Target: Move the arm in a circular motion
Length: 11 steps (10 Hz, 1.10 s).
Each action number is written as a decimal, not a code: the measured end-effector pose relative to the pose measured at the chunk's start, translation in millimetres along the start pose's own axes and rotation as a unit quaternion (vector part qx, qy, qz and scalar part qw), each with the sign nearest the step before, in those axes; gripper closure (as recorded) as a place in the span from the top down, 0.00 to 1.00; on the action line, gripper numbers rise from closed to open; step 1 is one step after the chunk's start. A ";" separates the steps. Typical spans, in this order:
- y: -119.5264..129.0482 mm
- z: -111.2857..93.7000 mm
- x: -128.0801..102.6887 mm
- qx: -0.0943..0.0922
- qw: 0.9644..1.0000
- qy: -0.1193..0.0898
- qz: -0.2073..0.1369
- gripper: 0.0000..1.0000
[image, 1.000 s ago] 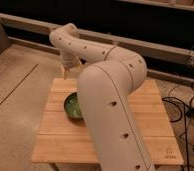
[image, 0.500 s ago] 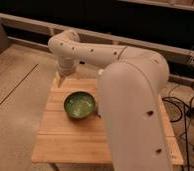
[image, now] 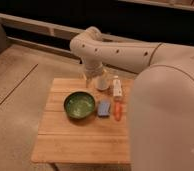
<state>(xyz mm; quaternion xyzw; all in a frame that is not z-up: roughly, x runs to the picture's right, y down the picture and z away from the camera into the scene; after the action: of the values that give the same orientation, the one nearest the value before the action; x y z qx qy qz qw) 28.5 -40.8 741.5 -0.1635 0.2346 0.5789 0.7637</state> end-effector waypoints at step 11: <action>148.3 19.6 -74.8 -0.063 0.989 0.014 -0.136 0.65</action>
<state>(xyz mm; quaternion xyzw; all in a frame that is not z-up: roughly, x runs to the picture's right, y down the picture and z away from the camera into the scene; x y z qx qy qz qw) -127.1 -50.0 802.1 -0.2501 0.1842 0.4813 0.8197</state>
